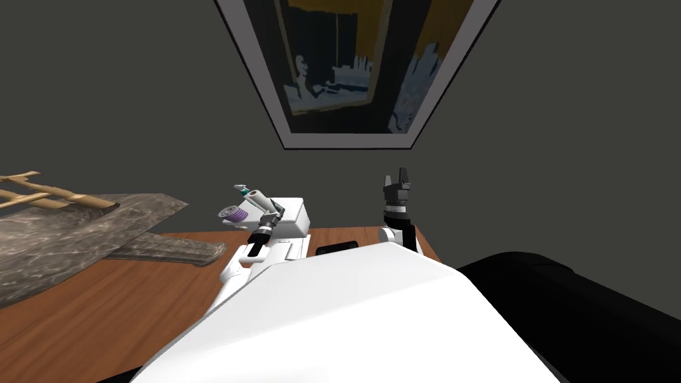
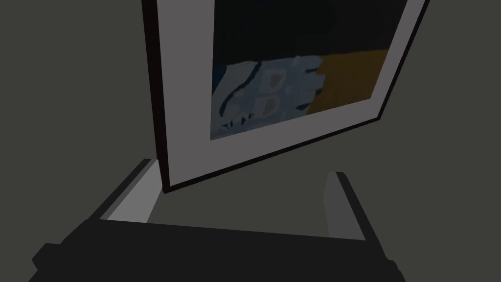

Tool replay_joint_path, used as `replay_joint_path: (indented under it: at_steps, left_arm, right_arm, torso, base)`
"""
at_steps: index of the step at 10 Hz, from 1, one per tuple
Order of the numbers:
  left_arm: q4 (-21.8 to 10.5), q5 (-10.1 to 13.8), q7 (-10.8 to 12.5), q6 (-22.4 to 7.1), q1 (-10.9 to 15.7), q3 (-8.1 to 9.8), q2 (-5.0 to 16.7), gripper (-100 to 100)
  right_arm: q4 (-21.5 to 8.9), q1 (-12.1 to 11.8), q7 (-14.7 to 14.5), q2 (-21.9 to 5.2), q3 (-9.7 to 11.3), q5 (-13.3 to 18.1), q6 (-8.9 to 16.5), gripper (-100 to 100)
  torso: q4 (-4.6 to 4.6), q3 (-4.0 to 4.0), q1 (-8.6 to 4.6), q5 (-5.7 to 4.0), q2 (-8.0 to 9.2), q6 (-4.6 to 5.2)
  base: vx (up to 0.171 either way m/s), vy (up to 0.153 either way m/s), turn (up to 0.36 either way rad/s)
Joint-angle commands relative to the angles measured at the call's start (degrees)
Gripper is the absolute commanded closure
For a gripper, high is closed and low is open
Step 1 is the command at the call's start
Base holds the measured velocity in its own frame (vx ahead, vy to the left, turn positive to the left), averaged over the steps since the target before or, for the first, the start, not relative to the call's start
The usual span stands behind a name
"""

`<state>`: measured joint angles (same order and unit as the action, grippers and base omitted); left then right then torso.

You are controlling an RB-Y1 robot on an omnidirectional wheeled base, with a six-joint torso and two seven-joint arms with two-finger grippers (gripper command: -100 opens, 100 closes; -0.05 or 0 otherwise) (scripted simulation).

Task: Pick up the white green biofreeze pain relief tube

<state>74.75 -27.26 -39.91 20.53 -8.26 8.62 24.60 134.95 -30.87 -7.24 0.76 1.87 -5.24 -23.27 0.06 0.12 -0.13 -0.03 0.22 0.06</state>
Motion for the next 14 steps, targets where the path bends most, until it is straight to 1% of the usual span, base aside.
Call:
replay_joint_path:
  at_steps: [1, 2, 3, 4, 5, 7, 8, 9, 10, 11, 12, 13, 14]
  left_arm:
    - [-2.9, 0.3, -0.6, 1.4, 1.7, 1.02, 0.2, -100]
    - [-4.7, 0.3, -0.6, 1.4, 1.7, 1.02, 0.2, -100]
    - [-5.4, 0.3, -0.6, 1.4, 1.7, 1.02, 0.2, -100]
    - [-7.6, 1.1, -1.0, 2.9, 4.6, 2.64, 1.6, -100]
    - [-8.3, 1.1, -1.0, 2.9, 5.1, 2.64, 1.6, -100]
    - [-11.1, 1.1, -1.0, 2.9, 5.1, 2.64, 1.6, -100]
    - [-13.0, 1.8, -1.3, 4.4, 7.8, 4.25, 3.0, -100]
    - [-15.7, 1.8, -1.3, 4.4, 8.5, 4.25, 3.0, -100]
    - [-16.8, 1.8, -1.3, 4.4, 8.5, 4.25, 3.0, -100]
    - [-19.0, 2.5, -1.7, 5.9, 11.2, 5.87, 4.4, -100]
    - [-21.4, 2.5, -1.7, 5.9, 11.9, 5.87, 4.4, -100]
    - [-22.6, 2.5, -1.7, 5.9, 11.9, 5.87, 4.4, -100]
    - [-24.9, 3.3, -2.1, 7.4, 14.8, 7.49, 5.8, -100]
  right_arm:
    - [0.0, 0.0, 0.0, 0.0, 0.0, 0.0, 0.0, 0]
    - [0.0, 0.0, 0.0, 0.0, 0.0, 0.0, 0.0, 0]
    - [0.0, 0.0, 0.0, 0.0, 0.0, 0.0, 0.0, 0]
    - [0.0, 0.0, 0.0, 0.0, 0.0, 0.0, 0.0, 0]
    - [0.0, 0.0, 0.0, 0.0, 0.0, 0.0, 0.0, 0]
    - [0.0, 0.0, 0.0, 0.0, 0.0, 0.0, 0.0, 0]
    - [0.0, 0.0, 0.0, 0.0, 0.0, 0.0, 0.0, 0]
    - [0.0, 0.0, 0.0, 0.0, 0.0, 0.0, 0.0, 0]
    - [0.0, 0.0, 0.0, 0.0, 0.0, 0.0, 0.0, 0]
    - [0.0, 0.0, 0.0, 0.0, 0.0, 0.0, 0.0, 0]
    - [0.0, 0.0, 0.0, 0.0, 0.0, 0.0, 0.0, 0]
    - [0.0, 0.0, 0.0, 0.0, 0.0, 0.0, 0.0, 0]
    - [0.0, 0.0, 0.0, 0.0, 0.0, 0.0, 0.0, 0]
  torso:
    - [0.0, 0.0, 0.0, 0.0, 0.0, 0.0]
    - [-0.01, 0.0, -0.01, 0.01, 0.01, -0.06]
    - [-0.02, -0.03, 0.07, 0.02, -0.06, -0.08]
    - [-0.04, -0.08, 0.13, 0.03, -0.14, -0.07]
    - [0.0, 0.0, 0.09, 0.02, 0.0, 0.0]
    - [-0.02, -0.04, 0.06, 0.02, -0.07, -0.09]
    - [-0.05, -0.1, 0.1, 0.03, -0.17, -0.08]
    - [-0.02, -0.04, 0.01, 0.01, -0.07, 0.0]
    - [-0.01, 0.0, 0.0, 0.01, -0.01, -0.07]
    - [-0.02, -0.03, 0.07, 0.02, -0.06, -0.09]
    - [0.0, 0.01, -0.01, 0.0, 0.02, -0.01]
    - [0.0, 0.03, 0.03, 0.01, 0.04, -0.08]
    - [-0.02, -0.03, 0.1, 0.03, -0.06, -0.09]
  base:
    - [-0.071, -0.04, -0.121]
    - [-0.038, -0.018, 0.014]
    - [-0.015, -0.002, 0.018]
    - [-0.082, -0.015, -0.259]
    - [-0.082, -0.025, -0.111]
    - [-0.018, -0.019, 0.036]
    - [-0.064, -0.04, -0.231]
    - [-0.072, -0.04, -0.123]
    - [-0.037, -0.02, 0.024]
    - [-0.081, -0.046, -0.198]
    - [-0.08, -0.032, -0.117]
    - [-0.036, -0.014, 0.016]
    - [-0.063, -0.046, -0.178]
